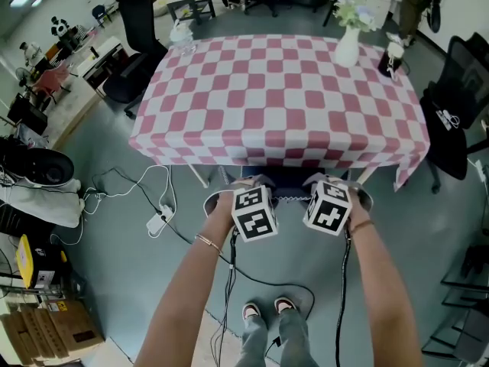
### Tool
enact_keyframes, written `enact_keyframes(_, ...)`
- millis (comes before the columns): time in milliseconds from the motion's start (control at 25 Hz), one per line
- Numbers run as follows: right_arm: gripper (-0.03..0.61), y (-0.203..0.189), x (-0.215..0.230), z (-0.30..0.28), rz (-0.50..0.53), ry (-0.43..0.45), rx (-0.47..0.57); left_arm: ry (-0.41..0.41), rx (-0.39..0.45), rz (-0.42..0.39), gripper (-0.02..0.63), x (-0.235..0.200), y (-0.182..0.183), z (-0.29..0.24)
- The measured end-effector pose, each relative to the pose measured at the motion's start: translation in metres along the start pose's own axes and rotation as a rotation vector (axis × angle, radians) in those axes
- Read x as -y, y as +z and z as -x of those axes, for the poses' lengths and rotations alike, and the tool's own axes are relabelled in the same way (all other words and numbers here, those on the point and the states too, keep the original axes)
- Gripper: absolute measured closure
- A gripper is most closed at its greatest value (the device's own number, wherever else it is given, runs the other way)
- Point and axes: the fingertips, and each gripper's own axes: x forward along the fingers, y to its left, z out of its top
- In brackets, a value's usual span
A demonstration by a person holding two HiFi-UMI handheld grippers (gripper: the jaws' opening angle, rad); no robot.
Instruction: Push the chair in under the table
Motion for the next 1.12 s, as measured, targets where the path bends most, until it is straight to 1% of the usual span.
enact_keyframes(120,0.465,0.002,-0.002,0.002,0.013,-0.013,0.012,0.029,0.017,-0.003,0.505,0.0,0.001,0.001)
enact_keyframes(200,0.463,0.002,-0.004,0.004,0.014,-0.035,0.028,0.06,0.046,0.016,0.484,-0.002,0.003,0.003)
enact_keyframes(320,0.44,0.004,-0.005,0.006,-0.005,-0.075,0.056,0.091,0.092,0.072,0.412,-0.004,0.007,0.01)
enact_keyframes(400,0.431,0.005,-0.005,0.007,-0.014,-0.09,0.069,0.099,0.106,0.079,0.405,-0.004,0.01,0.016)
enact_keyframes(520,0.4,0.011,-0.003,0.016,-0.032,-0.103,0.108,0.116,0.136,0.079,0.404,-0.003,0.015,0.03)
enact_keyframes(640,0.388,0.019,-0.004,0.03,-0.038,-0.119,0.145,0.137,0.187,0.111,0.403,-0.004,0.02,0.053)
enact_keyframes(720,0.388,0.025,-0.005,0.043,-0.06,-0.129,0.185,0.15,0.224,0.143,0.403,-0.004,0.023,0.069)
enact_keyframes(880,0.39,0.044,-0.003,0.082,-0.174,-0.166,0.339,0.183,0.326,0.237,0.405,-0.001,0.03,0.106)
enact_keyframes(1000,0.39,0.052,0.001,0.117,-0.284,-0.232,0.452,0.223,0.426,0.323,0.405,0.001,0.038,0.136)
enact_keyframes(1120,0.39,0.056,0.001,0.15,-0.412,-0.295,0.563,0.292,0.526,0.419,0.405,0.002,0.046,0.171)
